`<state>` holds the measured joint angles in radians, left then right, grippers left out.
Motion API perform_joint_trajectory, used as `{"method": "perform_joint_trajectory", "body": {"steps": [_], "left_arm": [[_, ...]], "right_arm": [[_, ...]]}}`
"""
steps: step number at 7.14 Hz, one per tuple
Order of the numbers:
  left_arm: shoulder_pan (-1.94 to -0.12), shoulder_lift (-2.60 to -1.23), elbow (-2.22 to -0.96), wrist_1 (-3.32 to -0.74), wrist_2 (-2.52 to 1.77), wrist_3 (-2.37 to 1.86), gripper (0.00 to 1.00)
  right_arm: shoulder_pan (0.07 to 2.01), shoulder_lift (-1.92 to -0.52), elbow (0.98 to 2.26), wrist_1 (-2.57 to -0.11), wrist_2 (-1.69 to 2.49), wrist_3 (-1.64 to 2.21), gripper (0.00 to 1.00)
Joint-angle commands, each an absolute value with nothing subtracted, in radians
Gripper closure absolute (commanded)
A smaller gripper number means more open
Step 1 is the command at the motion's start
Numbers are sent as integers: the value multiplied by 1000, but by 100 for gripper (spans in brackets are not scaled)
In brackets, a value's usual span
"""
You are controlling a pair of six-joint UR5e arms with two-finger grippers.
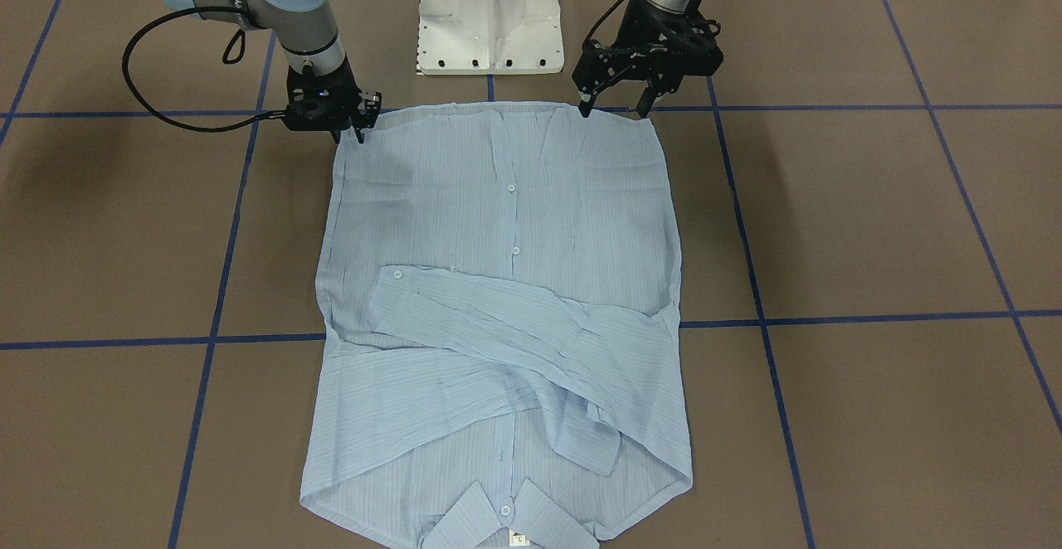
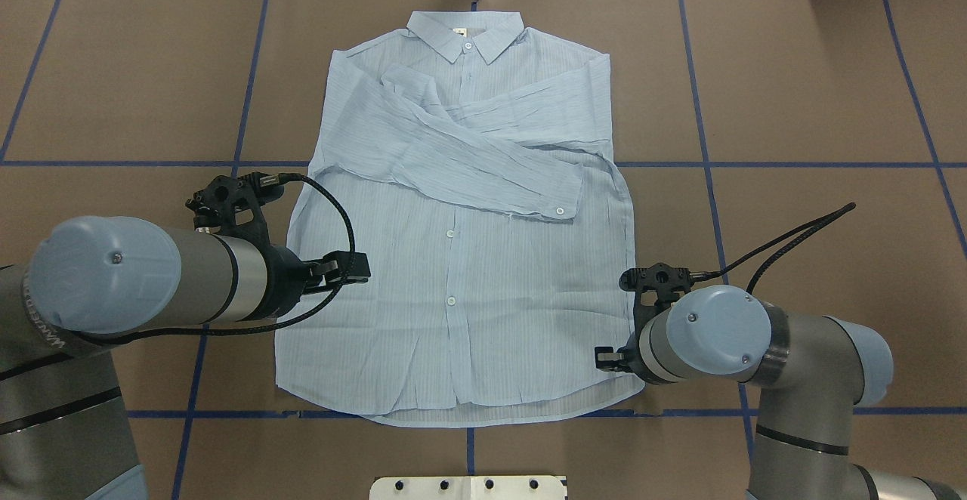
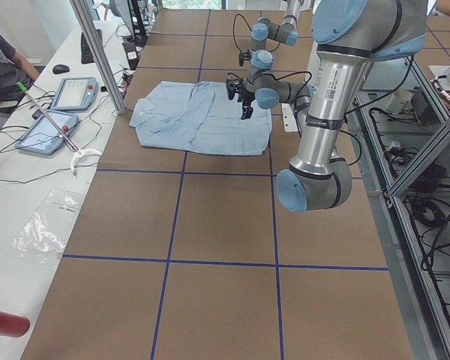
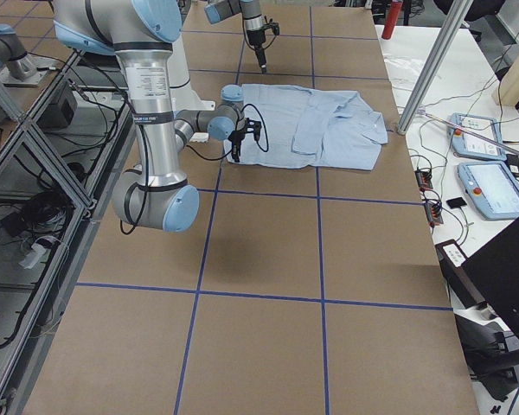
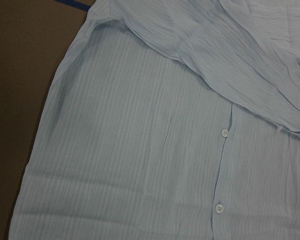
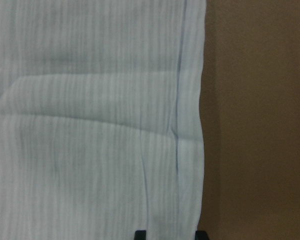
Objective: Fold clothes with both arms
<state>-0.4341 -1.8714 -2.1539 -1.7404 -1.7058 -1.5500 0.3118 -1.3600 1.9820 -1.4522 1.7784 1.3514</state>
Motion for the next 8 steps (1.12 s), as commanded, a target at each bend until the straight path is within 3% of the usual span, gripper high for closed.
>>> {"method": "perform_joint_trajectory", "body": {"steps": [1, 7, 8], "left_arm": [[-434, -1871, -2154, -1741, -1706, -1551, 2], [-433, -1873, -2154, -1741, -1704, -1555, 1], [-433, -1873, -2152, -1741, -1704, -1555, 2]], "right_arm": [[322, -1354, 1990, -1471, 1805, 1350, 56], [319, -1381, 1977, -1471, 1802, 1348, 57], [319, -1381, 1979, -1471, 1802, 1348, 74]]}}
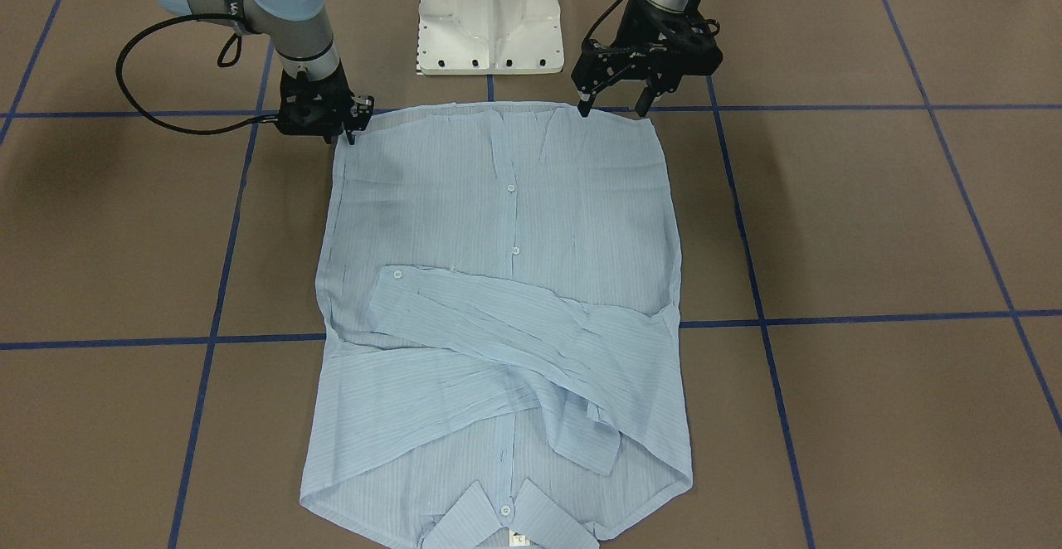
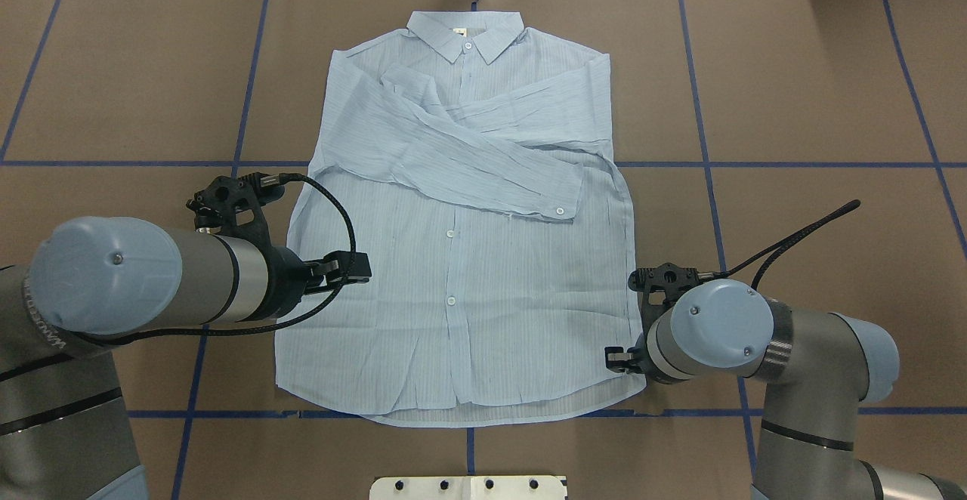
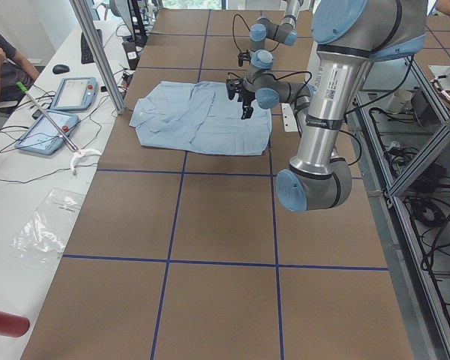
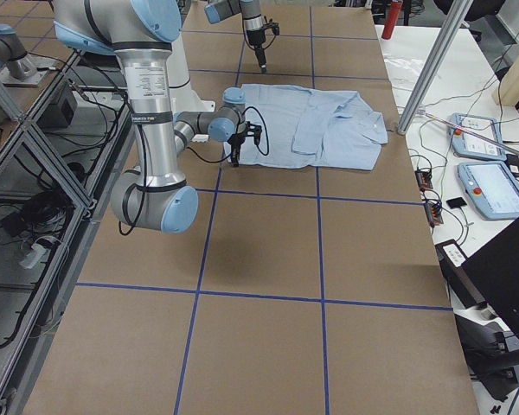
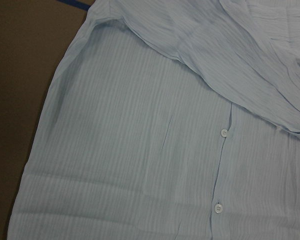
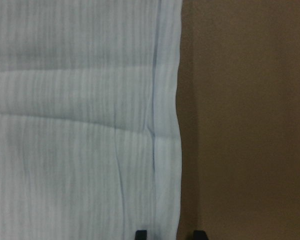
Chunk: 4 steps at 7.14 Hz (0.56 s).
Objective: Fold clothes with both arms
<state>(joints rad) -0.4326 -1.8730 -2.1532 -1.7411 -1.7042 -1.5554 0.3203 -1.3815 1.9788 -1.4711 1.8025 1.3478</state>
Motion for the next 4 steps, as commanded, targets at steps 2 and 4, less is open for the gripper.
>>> {"method": "perform_joint_trajectory", "body": {"steps": [2, 4], "left_arm": [[-433, -1873, -2152, -1741, -1704, -1555, 2], [-433, -1871, -2146, -1741, -1704, -1554, 1]], "right_arm": [[321, -1378, 1982, -1471, 1799, 1353, 100], [321, -1376, 1988, -1474, 1799, 1356, 100]]}}
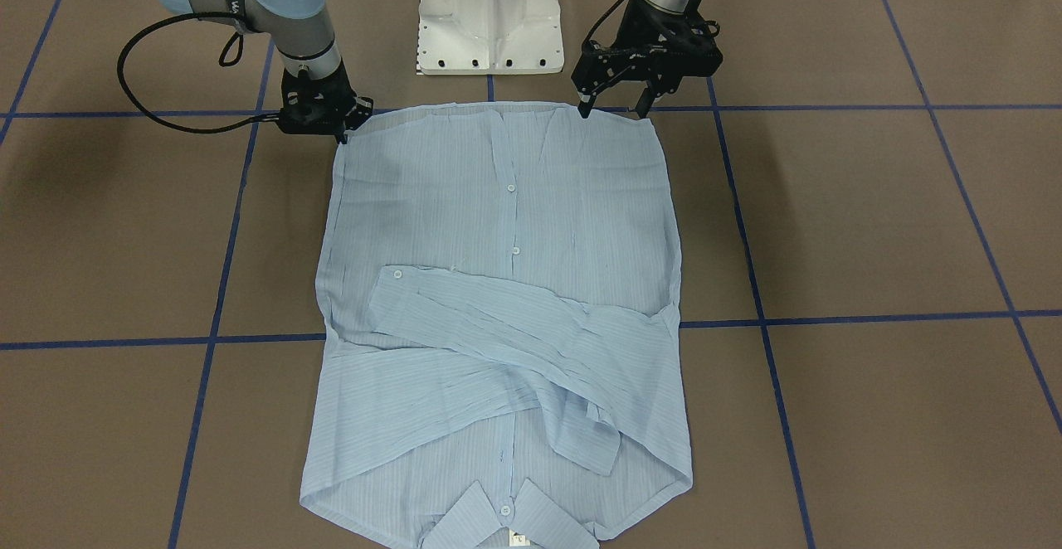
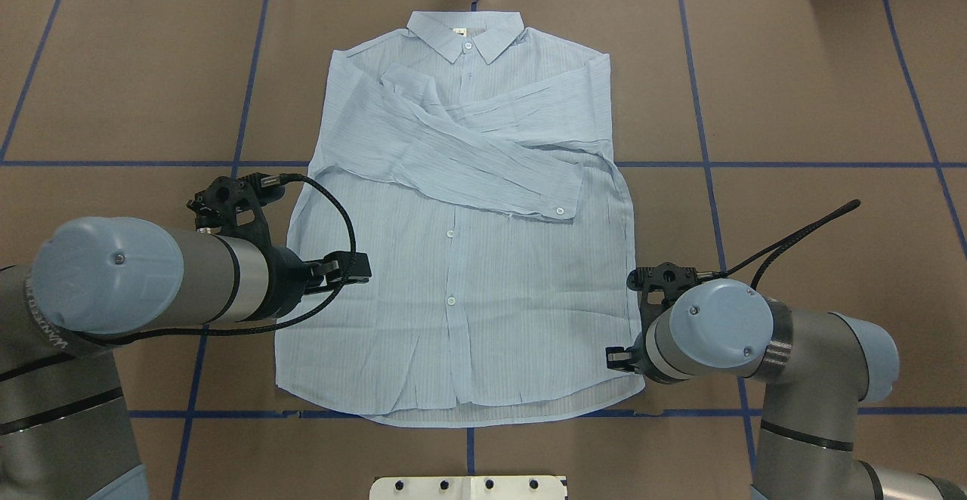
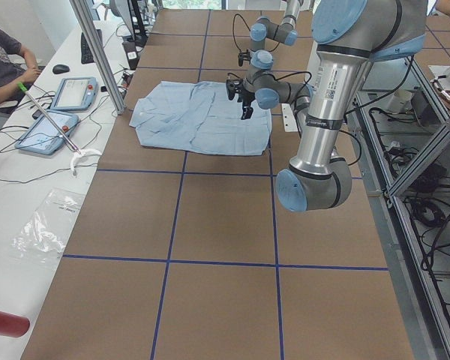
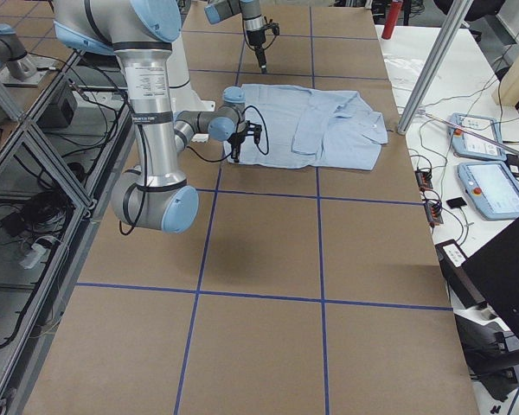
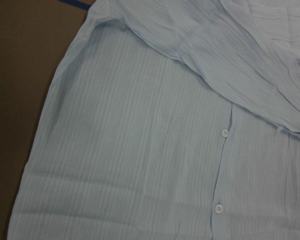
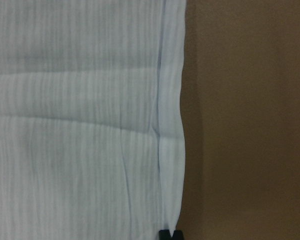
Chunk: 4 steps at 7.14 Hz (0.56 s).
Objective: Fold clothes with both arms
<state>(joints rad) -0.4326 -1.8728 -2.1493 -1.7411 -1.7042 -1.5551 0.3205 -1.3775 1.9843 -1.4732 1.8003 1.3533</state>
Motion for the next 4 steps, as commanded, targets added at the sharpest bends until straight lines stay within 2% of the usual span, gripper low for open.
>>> {"method": "perform_joint_trajectory", "body": {"steps": [1, 4], "left_arm": [[-431, -1867, -2145, -1741, -1700, -1555, 1], [-301, -1820, -2135, -1740, -1687, -1585, 1]], "right_arm": [[322, -1377, 1993, -1471, 1796, 1364, 100], [325, -1370, 2002, -1460, 1790, 1388, 100]]}}
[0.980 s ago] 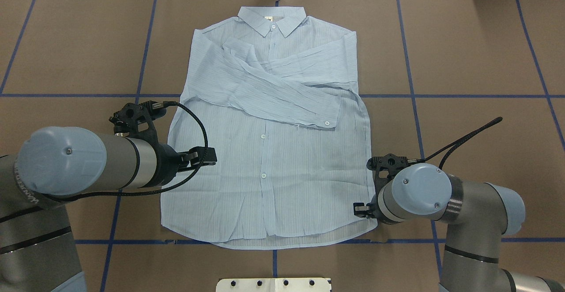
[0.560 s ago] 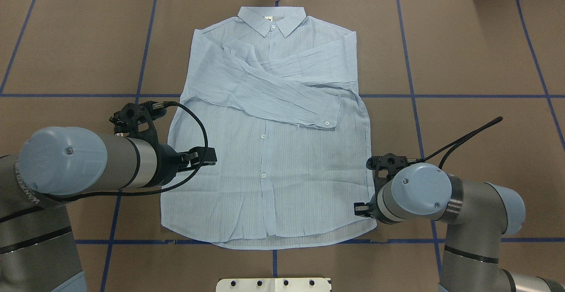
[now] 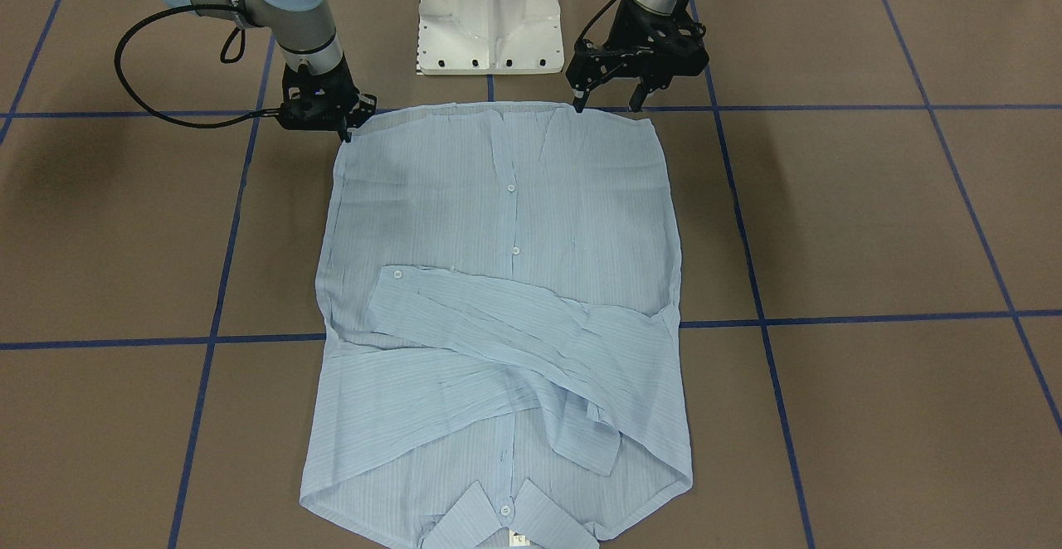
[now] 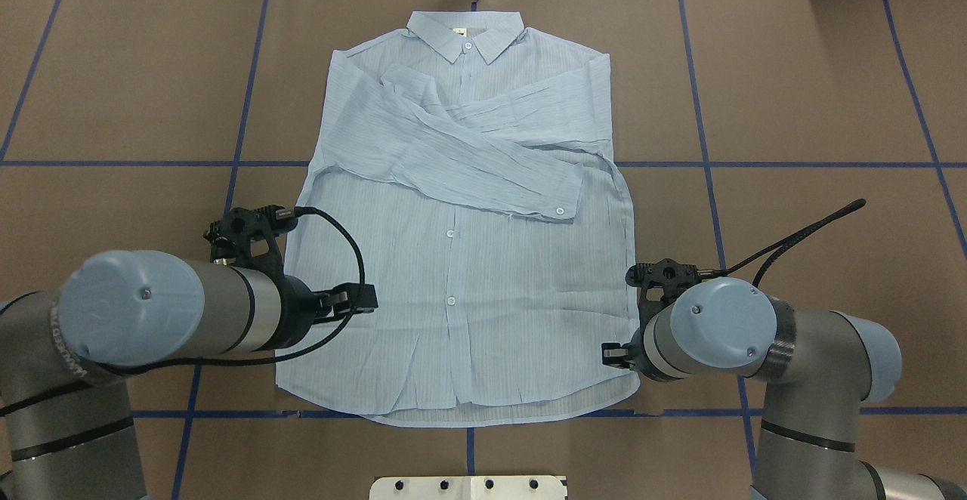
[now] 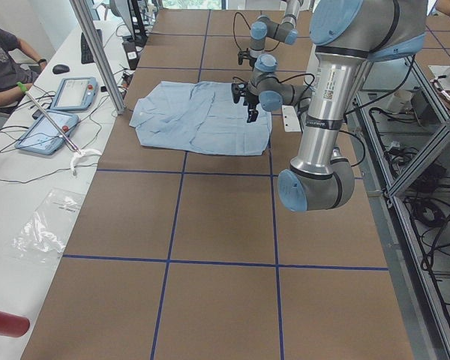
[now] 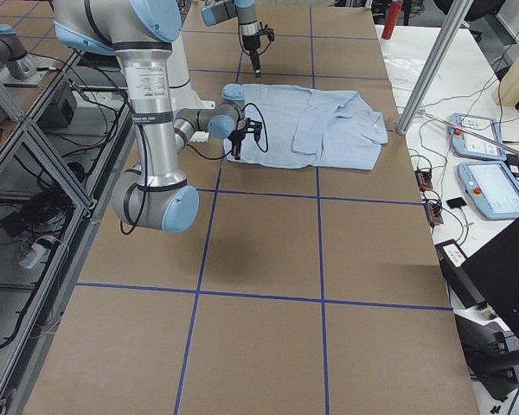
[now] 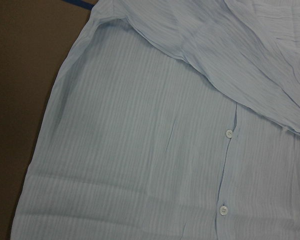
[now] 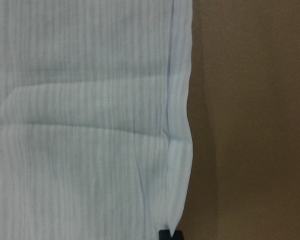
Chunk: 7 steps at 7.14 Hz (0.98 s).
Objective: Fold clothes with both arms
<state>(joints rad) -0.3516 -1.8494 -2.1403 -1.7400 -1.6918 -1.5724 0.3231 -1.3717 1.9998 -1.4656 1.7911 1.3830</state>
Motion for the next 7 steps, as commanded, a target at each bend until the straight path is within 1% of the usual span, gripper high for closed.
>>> {"method": "perform_joint_trajectory", "body": {"steps": [1, 2, 3, 4, 7], "left_arm": [[-276, -1787, -2119, -1741, -1686, -1585, 2], [-267, -1784, -2080, -1740, -1687, -1585, 4], [-267, -1781, -2054, -1738, -1687, -1583, 9], [-267, -1781, -2028, -1738, -1687, -1579, 10], [-270, -1733, -2022, -1738, -1686, -1572, 15]], "right_arm": [[327, -1370, 2014, -1460, 1789, 1388, 100], [327, -1371, 2019, -1460, 1789, 1388, 100], [328, -1371, 2019, -1460, 1787, 1388, 100], [330, -1371, 2020, -1460, 1787, 1388, 100], [334, -1373, 2019, -1460, 1787, 1388, 100]]}}
